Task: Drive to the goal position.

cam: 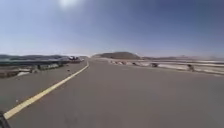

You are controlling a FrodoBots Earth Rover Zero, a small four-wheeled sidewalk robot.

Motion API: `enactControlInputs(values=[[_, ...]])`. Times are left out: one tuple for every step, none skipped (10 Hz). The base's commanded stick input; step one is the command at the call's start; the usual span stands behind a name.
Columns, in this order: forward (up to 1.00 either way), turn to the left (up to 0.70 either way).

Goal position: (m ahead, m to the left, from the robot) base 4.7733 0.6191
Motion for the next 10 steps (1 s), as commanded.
enactControlInputs(values=[[0.7,0.0],[0.7,0.0],[0.7,0.0],[0.7,0.0],[0.7,0.0],[0.7,0.0],[0.7,0.0],[0.7,0.0],[0.7,0.0],[0.7,0.0]])
